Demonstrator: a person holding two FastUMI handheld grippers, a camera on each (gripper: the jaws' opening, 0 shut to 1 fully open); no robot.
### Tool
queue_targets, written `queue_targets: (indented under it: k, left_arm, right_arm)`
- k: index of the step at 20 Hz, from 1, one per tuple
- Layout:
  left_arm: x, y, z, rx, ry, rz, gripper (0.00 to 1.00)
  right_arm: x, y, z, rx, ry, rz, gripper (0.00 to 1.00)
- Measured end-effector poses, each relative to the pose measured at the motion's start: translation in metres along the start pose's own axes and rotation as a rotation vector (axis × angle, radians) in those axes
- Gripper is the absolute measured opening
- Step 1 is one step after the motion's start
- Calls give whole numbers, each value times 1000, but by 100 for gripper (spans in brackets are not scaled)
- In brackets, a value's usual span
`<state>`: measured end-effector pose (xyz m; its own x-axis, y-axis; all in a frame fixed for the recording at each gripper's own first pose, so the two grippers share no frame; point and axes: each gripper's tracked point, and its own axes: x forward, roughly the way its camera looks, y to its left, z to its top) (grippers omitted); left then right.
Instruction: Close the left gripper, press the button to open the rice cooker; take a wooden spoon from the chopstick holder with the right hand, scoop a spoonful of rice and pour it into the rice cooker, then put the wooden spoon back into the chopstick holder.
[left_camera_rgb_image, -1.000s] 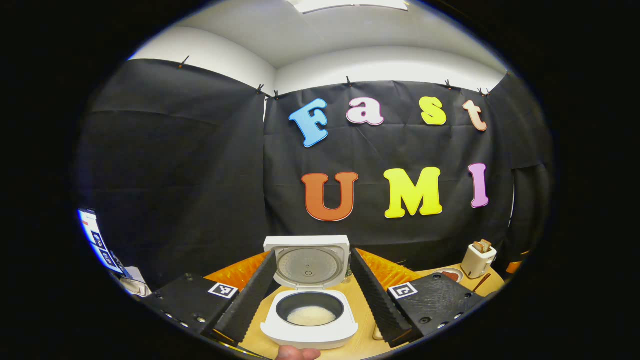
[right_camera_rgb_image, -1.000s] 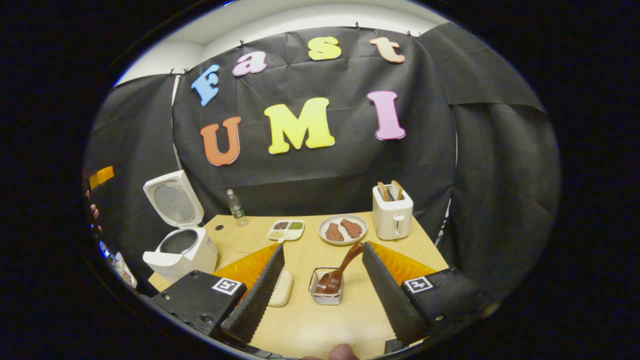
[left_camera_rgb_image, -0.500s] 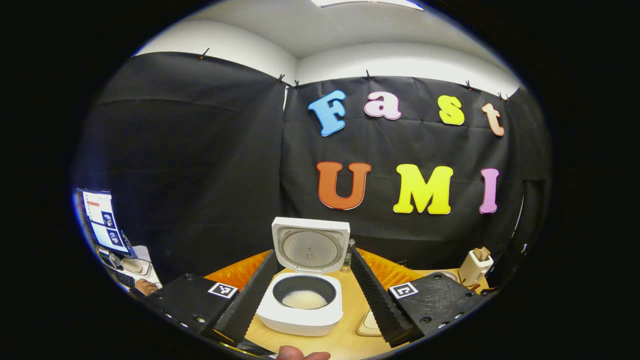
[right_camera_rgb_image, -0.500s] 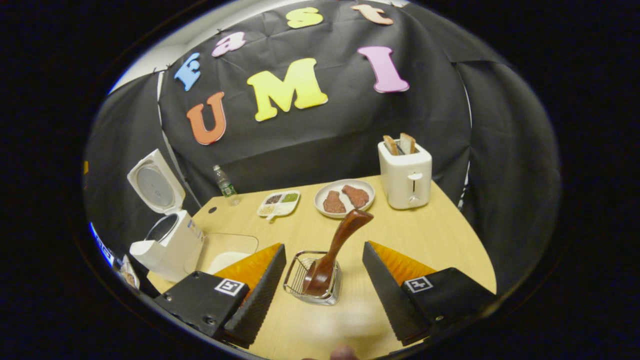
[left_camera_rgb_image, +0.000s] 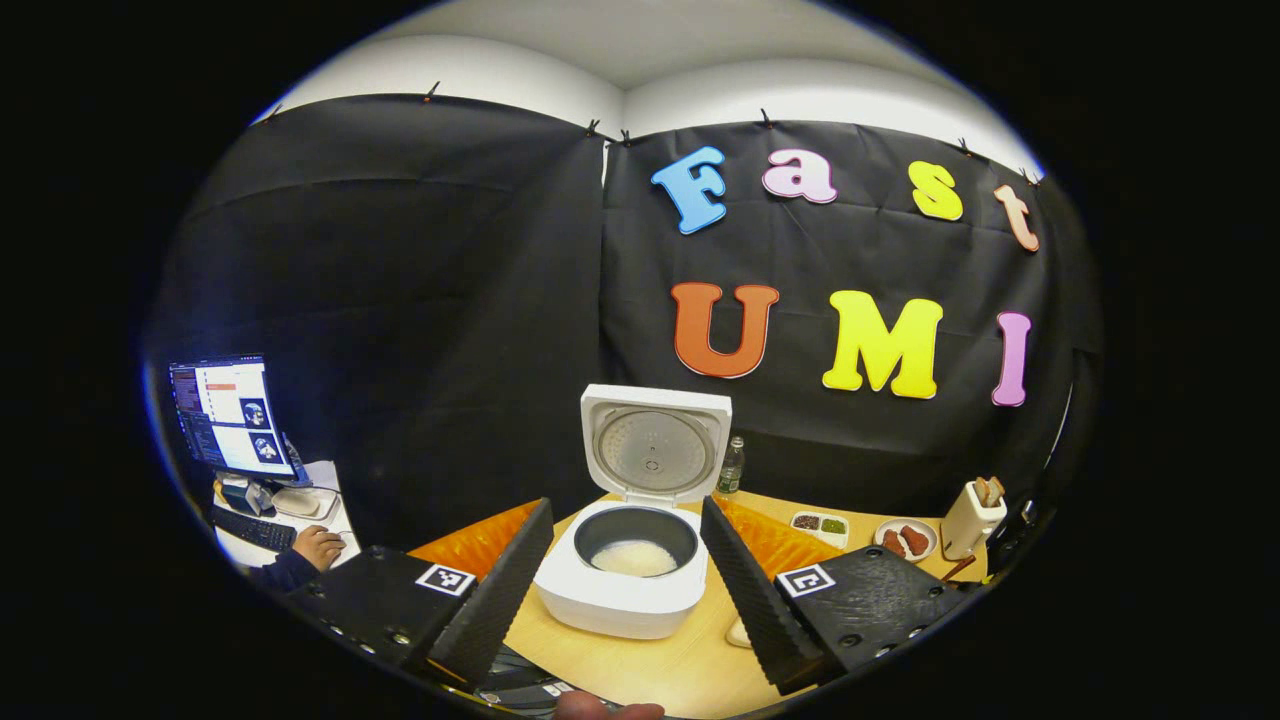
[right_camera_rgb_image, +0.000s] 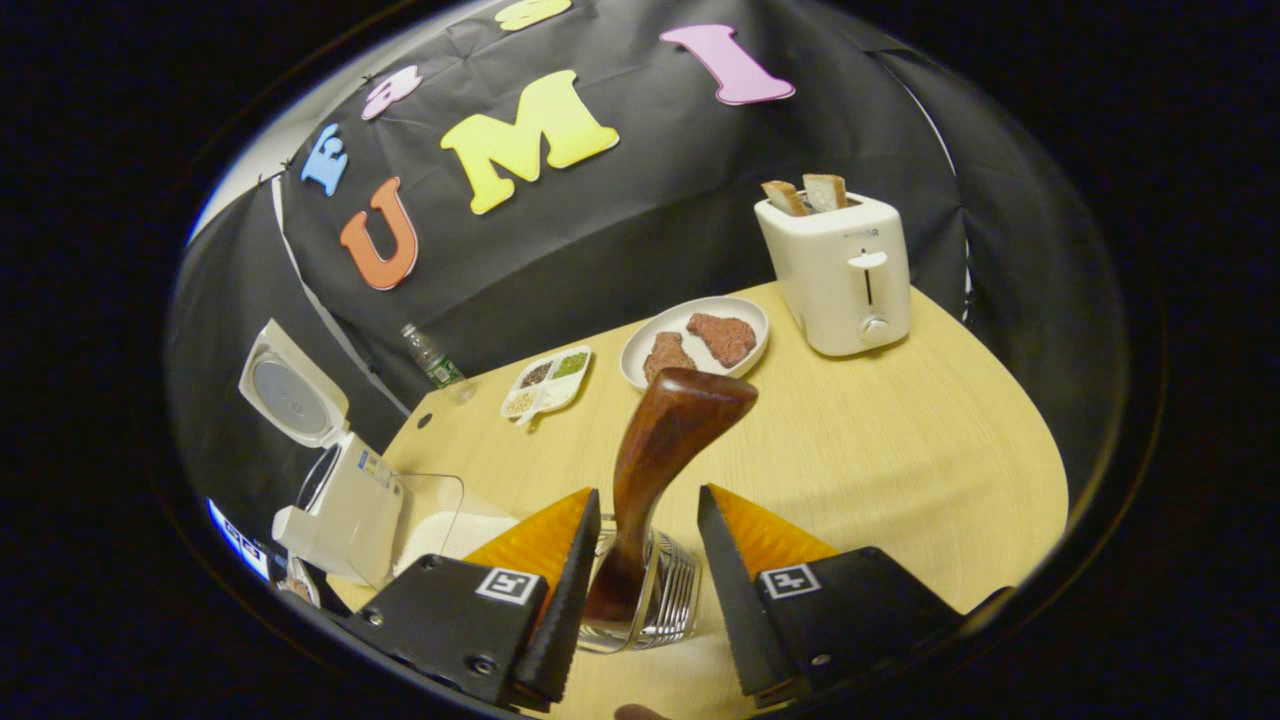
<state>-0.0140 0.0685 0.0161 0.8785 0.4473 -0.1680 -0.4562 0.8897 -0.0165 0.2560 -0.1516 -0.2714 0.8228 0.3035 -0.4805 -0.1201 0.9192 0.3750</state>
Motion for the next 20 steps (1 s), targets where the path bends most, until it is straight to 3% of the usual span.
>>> queue_targets:
  k: [2,4,5,6,13,17,18,20]
  left_arm:
    - [-1,-7,-1,6,1,-13,94]
    - [0,-12,-3,10,4,-21,94]
    - [0,-15,-3,8,4,-25,94]
    - [0,-16,-3,4,4,-31,94]
    - [11,-26,-9,-3,11,-77,94]
    - [15,-23,-4,27,-17,-125,94]
    - [15,-20,-4,30,-24,-135,94]
    - [17,-18,-8,37,-31,-163,94]
  right_arm:
    - [4,3,2,11,10,24,51]
    - [3,6,3,25,7,34,43]
    - [0,7,3,27,5,35,26]
    - [-3,8,1,30,9,34,22]
    - [-32,15,-8,35,12,-9,20]
    - [-43,25,14,16,-53,-64,16]
    - [-47,28,23,7,-74,-83,11]
    - [-60,39,44,-31,-117,-120,12]
